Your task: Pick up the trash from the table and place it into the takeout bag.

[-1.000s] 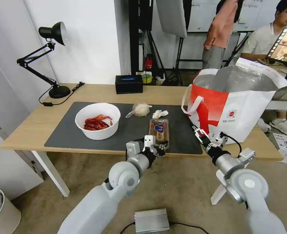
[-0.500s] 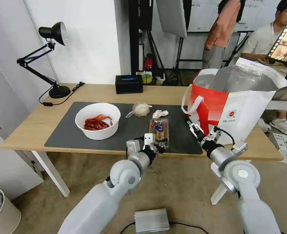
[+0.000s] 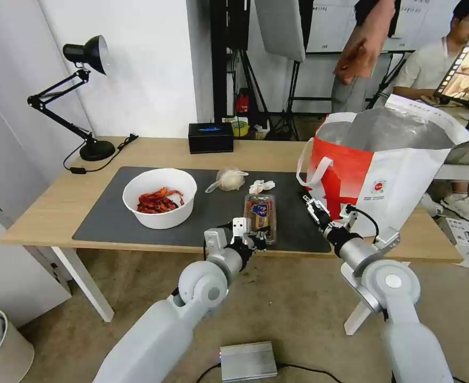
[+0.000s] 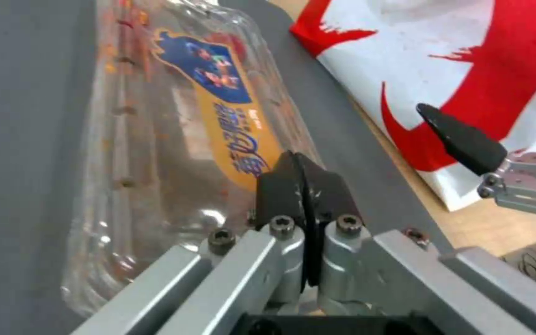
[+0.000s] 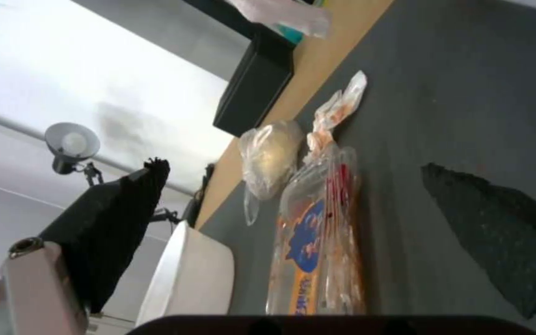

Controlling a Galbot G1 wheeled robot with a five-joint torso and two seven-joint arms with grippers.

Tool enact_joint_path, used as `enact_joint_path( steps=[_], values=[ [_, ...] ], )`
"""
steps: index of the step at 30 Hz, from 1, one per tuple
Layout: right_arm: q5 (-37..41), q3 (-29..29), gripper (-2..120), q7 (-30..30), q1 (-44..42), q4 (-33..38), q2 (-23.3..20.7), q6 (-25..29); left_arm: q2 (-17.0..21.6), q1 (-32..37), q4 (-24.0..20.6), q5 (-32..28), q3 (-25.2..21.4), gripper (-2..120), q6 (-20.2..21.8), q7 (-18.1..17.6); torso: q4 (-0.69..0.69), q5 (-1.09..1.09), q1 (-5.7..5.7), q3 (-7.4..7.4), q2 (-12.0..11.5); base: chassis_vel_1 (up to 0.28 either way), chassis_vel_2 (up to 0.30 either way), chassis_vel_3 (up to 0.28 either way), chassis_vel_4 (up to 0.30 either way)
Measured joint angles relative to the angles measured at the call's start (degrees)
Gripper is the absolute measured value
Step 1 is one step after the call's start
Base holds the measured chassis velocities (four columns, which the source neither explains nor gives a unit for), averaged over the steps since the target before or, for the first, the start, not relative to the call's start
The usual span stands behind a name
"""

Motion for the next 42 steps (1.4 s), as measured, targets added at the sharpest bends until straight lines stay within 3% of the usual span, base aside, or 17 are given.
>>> enact_joint_path(
  steps=[19, 34, 42],
  values=[
    [-1.54, -2.43, 100, 2.82, 5.73, -5.78, 2.20, -2.51, -0.20, -0.39, 0.14, -0.40, 0.04, 0, -0.22, -0.49, 0.00, 0.00, 0.00, 0.00, 0.00, 0.000, 0.000, 0.000, 0.000],
    [0.34, -4.40, 100, 13.20, 10.68, -8.37, 4.97, -6.92, -0.71, -0.73, 0.54, -0.58, 0.22, 0, -0.31, -0.50, 0.00, 0.00, 0.00, 0.00, 0.00, 0.000, 0.000, 0.000, 0.000],
    [2.32, -6.35, 100, 23.30, 14.21, -8.56, 6.10, -9.10, -1.09, -0.98, 0.72, -0.75, 0.45, 0, -0.32, -0.84, 0.00, 0.01, 0.00, 0.00, 0.01, 0.000, 0.000, 0.000, 0.000]
  ],
)
